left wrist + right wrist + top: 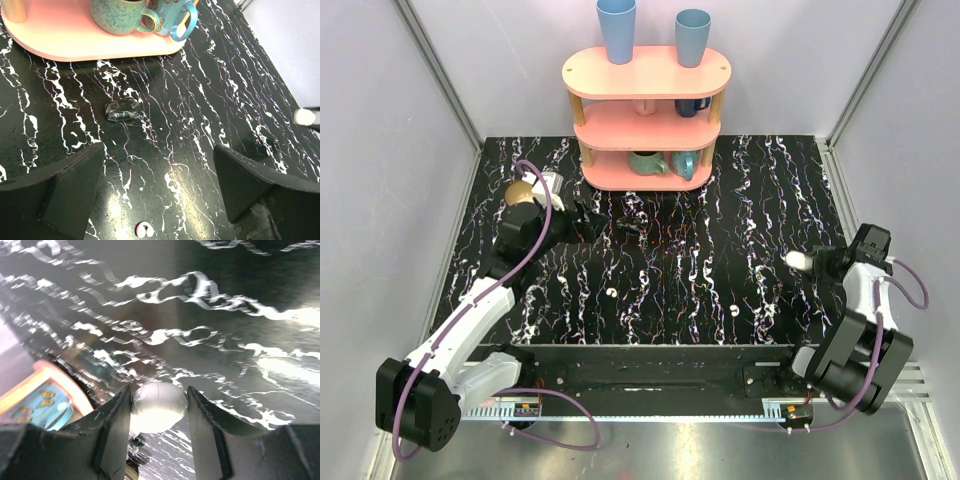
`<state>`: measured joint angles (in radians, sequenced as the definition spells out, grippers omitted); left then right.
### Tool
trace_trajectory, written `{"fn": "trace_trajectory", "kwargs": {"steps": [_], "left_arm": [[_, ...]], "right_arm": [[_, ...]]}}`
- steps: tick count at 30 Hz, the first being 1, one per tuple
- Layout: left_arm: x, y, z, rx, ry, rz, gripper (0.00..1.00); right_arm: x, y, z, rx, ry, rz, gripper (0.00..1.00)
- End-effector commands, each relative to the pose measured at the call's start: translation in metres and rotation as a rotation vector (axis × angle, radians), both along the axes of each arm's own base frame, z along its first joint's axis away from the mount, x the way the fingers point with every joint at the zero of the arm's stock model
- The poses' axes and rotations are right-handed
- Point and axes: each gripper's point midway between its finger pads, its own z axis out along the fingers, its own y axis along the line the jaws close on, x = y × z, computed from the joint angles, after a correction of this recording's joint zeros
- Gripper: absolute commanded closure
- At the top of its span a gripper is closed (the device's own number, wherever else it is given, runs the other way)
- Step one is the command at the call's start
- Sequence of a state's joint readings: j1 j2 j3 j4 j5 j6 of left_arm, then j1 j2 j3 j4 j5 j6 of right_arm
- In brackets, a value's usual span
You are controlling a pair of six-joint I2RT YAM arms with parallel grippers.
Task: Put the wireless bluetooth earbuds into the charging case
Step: Pick up the charging case from the corner of the board, then pass from the right arm to the left
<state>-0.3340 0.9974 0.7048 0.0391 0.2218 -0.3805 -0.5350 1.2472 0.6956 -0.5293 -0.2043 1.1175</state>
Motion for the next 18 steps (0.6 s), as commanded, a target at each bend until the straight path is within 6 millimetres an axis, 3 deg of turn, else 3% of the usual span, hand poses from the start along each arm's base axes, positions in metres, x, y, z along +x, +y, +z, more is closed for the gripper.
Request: {"fn": "trace_trajectory", "kwargs": {"steps": [1, 9, 13, 18], "left_arm": [[0.004, -0.008, 0.028, -0.055, -0.057, -0.032, 0.05], [-0.005, -0.029, 0.050, -0.101, -0.119, -0.156, 0.04], [-0.010, -0.041, 0.066, -0.151, -0.162, -0.193, 0.03], [-0.019, -0.063, 0.089, -0.221, -0.241, -0.240, 0.03]], "right_arm": [[0.042, 0.015, 0.078, -0.130, -0.281, 0.210, 1.00], [0.077, 0.085, 0.195, -0.243, -0.586, 0.496, 1.00], [0.082, 0.115, 0.233, -0.237, -0.700, 0.553, 1.00], [0.082, 0.153, 0.262, -0.178, -0.795, 0.597, 1.00]]}}
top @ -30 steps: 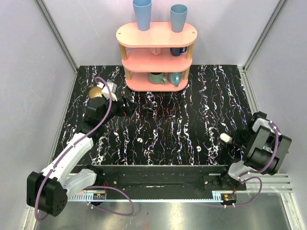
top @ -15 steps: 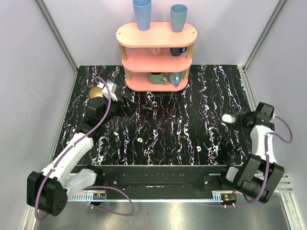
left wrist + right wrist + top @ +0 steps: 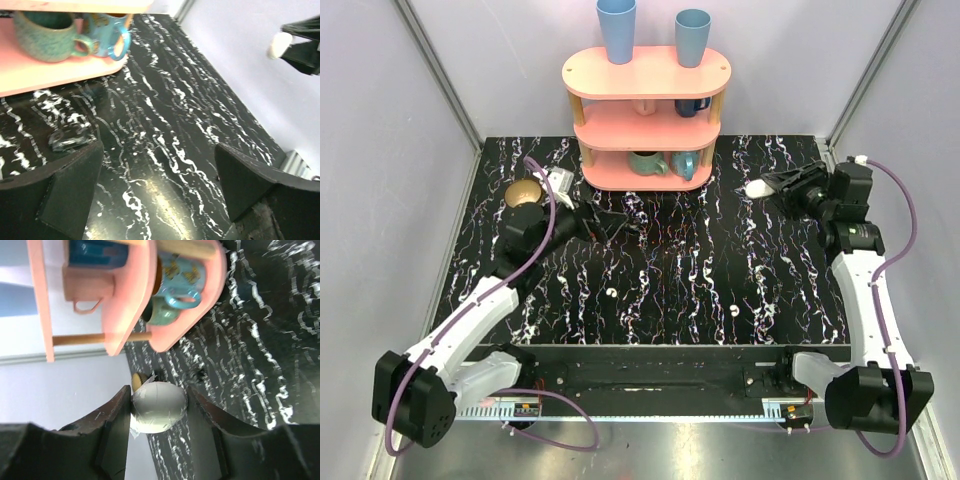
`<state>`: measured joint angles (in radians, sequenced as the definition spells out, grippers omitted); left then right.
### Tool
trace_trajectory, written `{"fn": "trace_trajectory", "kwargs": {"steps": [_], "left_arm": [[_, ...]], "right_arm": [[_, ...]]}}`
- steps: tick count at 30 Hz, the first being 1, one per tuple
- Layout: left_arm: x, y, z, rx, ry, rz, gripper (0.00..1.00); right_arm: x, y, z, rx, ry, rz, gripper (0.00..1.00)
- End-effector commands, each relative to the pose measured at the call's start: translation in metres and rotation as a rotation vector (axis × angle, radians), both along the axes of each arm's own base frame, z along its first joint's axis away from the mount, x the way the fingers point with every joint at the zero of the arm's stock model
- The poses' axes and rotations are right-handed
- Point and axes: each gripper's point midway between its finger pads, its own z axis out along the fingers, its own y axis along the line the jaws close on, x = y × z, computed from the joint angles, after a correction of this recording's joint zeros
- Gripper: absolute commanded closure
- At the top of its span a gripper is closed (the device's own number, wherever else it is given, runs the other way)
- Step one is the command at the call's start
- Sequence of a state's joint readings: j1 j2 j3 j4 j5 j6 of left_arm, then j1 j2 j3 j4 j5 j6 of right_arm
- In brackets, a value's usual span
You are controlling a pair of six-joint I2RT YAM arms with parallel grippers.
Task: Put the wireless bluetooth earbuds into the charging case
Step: Pass from the right arm to the left
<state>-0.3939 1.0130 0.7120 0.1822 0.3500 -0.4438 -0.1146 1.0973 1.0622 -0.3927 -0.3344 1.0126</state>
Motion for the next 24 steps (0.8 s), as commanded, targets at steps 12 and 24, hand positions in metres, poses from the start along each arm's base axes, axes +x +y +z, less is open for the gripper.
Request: {"fn": "trace_trajectory", "kwargs": {"steps": [12, 24], "left_arm": [[-0.025, -0.082, 0.089, -0.166, -0.492, -0.085, 0.01], [-0.018, -0.132, 0.113, -0.306, -0.658, -0.113, 0.03]], "right_arm": [[-0.005, 0.079, 0.048, 0.296, -0.083, 0.158, 1.00], [-0.013, 0.118, 0.054, 0.371, -0.070, 0.259, 1.00]]}}
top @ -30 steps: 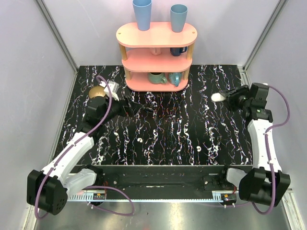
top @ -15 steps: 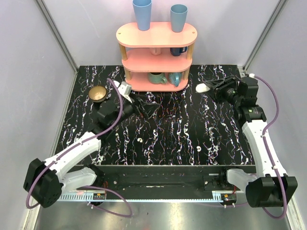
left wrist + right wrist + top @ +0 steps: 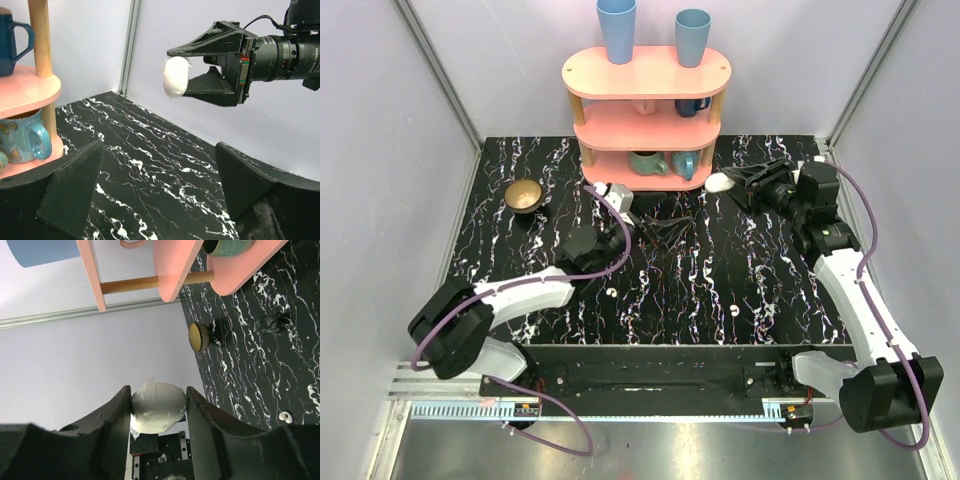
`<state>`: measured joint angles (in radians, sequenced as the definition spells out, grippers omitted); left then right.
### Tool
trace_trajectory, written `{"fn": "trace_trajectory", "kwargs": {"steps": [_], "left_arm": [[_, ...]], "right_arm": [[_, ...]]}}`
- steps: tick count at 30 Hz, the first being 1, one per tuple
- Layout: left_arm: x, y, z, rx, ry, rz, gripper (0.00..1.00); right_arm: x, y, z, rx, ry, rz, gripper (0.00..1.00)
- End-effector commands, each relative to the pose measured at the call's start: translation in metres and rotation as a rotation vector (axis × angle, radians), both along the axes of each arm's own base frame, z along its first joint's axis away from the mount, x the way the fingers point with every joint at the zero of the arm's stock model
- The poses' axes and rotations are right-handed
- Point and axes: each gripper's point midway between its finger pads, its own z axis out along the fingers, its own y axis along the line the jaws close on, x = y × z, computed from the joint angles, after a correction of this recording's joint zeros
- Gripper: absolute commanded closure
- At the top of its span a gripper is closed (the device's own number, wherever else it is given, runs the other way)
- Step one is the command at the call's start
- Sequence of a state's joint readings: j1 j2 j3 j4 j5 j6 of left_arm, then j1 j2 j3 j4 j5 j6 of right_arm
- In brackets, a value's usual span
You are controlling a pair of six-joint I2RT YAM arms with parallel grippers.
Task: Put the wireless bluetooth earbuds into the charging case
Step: Pass from the right arm to the left
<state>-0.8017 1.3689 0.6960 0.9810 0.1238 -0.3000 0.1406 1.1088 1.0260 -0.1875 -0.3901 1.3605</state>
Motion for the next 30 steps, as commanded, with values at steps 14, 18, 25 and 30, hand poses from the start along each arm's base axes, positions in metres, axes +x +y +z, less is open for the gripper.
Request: {"fn": "trace_trajectory", "kwargs": {"steps": [14, 18, 25, 30], "left_arm": [[0.004, -0.020, 0.078, -0.200, -0.254, -0.037, 0.08], [0.003, -0.026, 0.076, -0.189, -0.254, -0.064, 0.11], [0.004, -0.037, 0.072, -0.180, -0.248, -0.104, 0.13], [0.006, -0.040, 0.067, -0.180, -0.238, -0.109, 0.14]], "right_arm": [[-0.005, 0.035, 0.014, 0.063, -0.035, 0.119, 1.00], [-0.005, 0.037, 0.016, 0.067, -0.038, 0.121, 1.00], [-0.006, 0.040, 0.018, 0.067, -0.049, 0.134, 1.00], [-0.009, 0.040, 0.022, 0.056, -0.072, 0.125, 1.00]]}}
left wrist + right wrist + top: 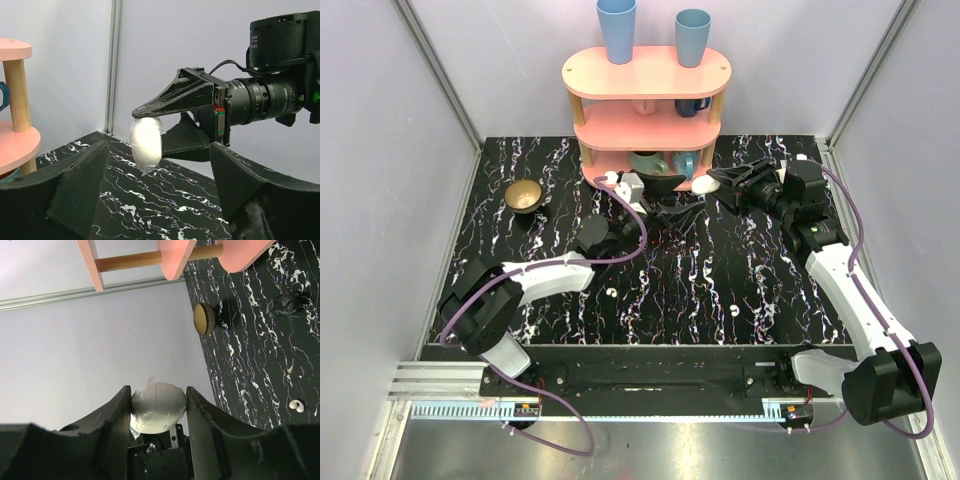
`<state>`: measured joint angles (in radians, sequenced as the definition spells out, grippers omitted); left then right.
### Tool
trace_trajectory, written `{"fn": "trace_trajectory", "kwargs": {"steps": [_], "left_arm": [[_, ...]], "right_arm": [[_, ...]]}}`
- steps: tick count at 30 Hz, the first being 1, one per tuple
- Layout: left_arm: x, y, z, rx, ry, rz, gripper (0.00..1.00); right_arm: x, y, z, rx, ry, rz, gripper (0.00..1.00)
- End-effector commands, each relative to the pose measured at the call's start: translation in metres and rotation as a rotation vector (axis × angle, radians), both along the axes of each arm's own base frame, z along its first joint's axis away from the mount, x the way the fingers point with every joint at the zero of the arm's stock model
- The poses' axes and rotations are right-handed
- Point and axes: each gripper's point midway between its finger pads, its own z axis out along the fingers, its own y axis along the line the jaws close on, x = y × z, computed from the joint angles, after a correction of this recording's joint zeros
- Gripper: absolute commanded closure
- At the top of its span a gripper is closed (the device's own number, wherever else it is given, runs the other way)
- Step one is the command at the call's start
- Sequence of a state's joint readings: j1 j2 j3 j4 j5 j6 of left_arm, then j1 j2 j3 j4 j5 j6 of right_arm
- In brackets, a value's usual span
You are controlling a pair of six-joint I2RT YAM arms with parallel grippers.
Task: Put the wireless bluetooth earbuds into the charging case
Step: Pass from the right arm to the left
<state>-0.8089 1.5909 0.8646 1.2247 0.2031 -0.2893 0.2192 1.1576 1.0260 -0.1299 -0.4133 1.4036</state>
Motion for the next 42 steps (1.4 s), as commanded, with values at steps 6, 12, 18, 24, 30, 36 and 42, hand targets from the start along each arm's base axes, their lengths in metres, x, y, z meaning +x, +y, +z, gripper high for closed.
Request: {"fn": "trace_trajectory", "kwargs": {"steps": [6, 12, 18, 24, 30, 36, 42], "left_arm": [[-0.005, -0.004, 0.030, -0.076, -0.075, -0.035, 0.18], [-0.002, -0.006, 0.030, -0.100, -0.066, -0.038, 0.22], [-0.001, -0.007, 0.028, -0.096, -0.064, -0.034, 0.28], [0.002, -0.009, 0.030, -0.108, -0.066, -0.031, 0.39], [0.006, -0.012, 0.031, -0.122, -0.064, -0.033, 0.44], [0.006, -0.013, 0.028, -0.119, -0.053, -0.042, 0.45], [0.006, -0.016, 0.023, -0.112, -0.044, -0.046, 0.44]], "right_arm": [[-0.008, 0.011, 0.025, 0.016, -0.092, 0.042, 1.00], [-0.010, 0.012, 0.028, 0.022, -0.101, 0.049, 1.00], [-0.011, 0.013, 0.031, 0.026, -0.110, 0.054, 1.00], [-0.012, 0.014, 0.032, 0.036, -0.108, 0.055, 1.00], [-0.013, 0.015, 0.032, 0.038, -0.107, 0.060, 1.00], [-0.014, 0.017, 0.035, 0.043, -0.116, 0.069, 1.00], [-0.014, 0.017, 0.036, 0.045, -0.116, 0.071, 1.00]]}}
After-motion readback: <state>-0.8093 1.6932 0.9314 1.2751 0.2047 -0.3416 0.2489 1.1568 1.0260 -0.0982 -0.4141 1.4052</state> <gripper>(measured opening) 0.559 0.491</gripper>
